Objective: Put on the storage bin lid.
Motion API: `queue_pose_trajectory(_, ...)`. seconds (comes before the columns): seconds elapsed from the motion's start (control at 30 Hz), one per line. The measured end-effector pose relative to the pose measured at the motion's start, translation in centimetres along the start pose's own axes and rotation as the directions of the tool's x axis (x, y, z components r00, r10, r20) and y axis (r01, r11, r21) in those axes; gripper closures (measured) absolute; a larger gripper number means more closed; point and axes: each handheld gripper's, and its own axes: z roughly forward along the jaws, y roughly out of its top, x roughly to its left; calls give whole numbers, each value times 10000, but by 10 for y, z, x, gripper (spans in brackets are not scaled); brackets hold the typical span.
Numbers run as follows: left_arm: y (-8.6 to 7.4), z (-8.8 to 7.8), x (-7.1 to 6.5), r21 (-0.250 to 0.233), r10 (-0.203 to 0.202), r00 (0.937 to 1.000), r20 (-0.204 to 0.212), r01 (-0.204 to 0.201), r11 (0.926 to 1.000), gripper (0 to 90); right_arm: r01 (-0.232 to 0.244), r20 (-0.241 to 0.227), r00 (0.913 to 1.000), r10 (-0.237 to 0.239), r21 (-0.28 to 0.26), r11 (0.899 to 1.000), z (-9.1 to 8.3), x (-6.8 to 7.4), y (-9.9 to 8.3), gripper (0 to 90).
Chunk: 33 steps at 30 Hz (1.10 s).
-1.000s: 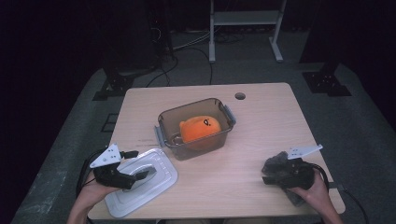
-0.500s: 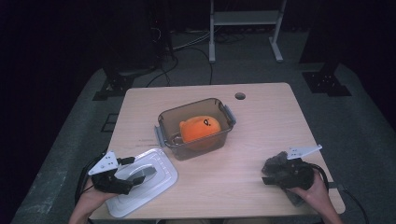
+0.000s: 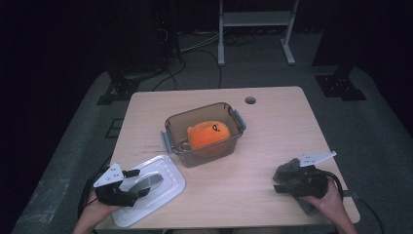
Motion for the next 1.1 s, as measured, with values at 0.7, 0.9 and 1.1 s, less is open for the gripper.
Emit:
queue_pose_trajectory(0.7, -16, 10, 4, 387, 303, 9995, -13, -302, 9988, 511, 32, -22, 10000, -32, 11, 10000, -1, 0, 0, 331)
queue_pose_trajectory(0.9, -17, 11, 5, 470, 379, 9993, -42, -376, 9982, 553, 24, -28, 10000, -24, 12, 10000, -1, 0, 0, 331)
queue_pose_trajectory(1.1, -17, 11, 5, 483, 472, 9989, -32, -470, 9977, 603, 38, -32, 10000, -38, 8, 10000, -1, 0, 0, 331)
